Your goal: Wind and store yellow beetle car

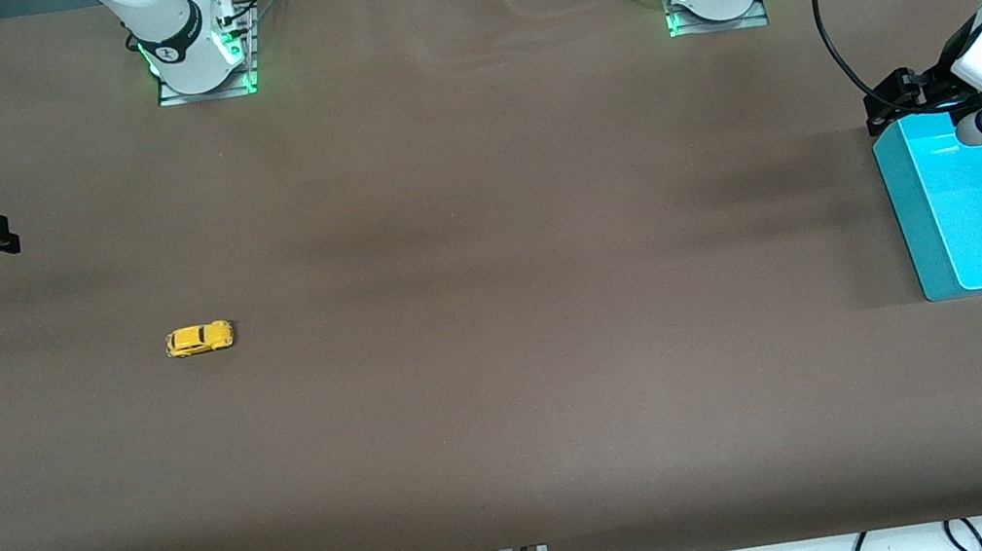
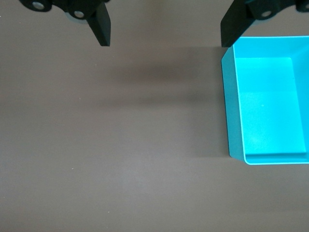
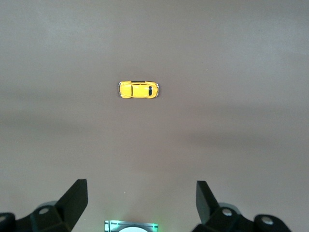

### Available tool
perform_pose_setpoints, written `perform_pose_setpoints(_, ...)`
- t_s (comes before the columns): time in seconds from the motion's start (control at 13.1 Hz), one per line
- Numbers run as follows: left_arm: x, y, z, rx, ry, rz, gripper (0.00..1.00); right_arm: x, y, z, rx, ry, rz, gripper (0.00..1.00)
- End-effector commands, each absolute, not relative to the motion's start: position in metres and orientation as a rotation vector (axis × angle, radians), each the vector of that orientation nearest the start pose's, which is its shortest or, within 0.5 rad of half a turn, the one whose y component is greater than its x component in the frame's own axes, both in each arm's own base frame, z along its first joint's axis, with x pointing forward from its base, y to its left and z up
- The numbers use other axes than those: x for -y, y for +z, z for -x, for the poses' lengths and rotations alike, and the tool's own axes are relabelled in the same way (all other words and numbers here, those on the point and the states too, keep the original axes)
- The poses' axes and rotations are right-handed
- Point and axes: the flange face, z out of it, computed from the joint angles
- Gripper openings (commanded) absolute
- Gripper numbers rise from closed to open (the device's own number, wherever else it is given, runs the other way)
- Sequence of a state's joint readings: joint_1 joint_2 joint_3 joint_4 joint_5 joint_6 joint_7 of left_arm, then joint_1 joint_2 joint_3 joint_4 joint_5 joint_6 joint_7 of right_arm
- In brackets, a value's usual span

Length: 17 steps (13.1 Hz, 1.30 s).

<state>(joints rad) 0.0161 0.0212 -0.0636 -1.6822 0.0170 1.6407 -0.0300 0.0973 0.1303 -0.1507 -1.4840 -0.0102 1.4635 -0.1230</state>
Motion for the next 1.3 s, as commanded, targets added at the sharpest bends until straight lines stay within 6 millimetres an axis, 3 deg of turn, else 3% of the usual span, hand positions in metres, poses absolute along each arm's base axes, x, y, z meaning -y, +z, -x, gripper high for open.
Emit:
perform_pose_setpoints(0.0,0.0287,0.5698,-0.5545,-0.04,0.112,3.128,1.0,0.0275,0.5856,-0.5789,0.101,0.222,3.152,0.99)
perform_pose_setpoints(1.22,0.0334,0.5737,-0.5485,-0.066,0.144,3.113,1.0,0.0309,0.5833,-0.5804,0.096,0.222,3.153,0.99)
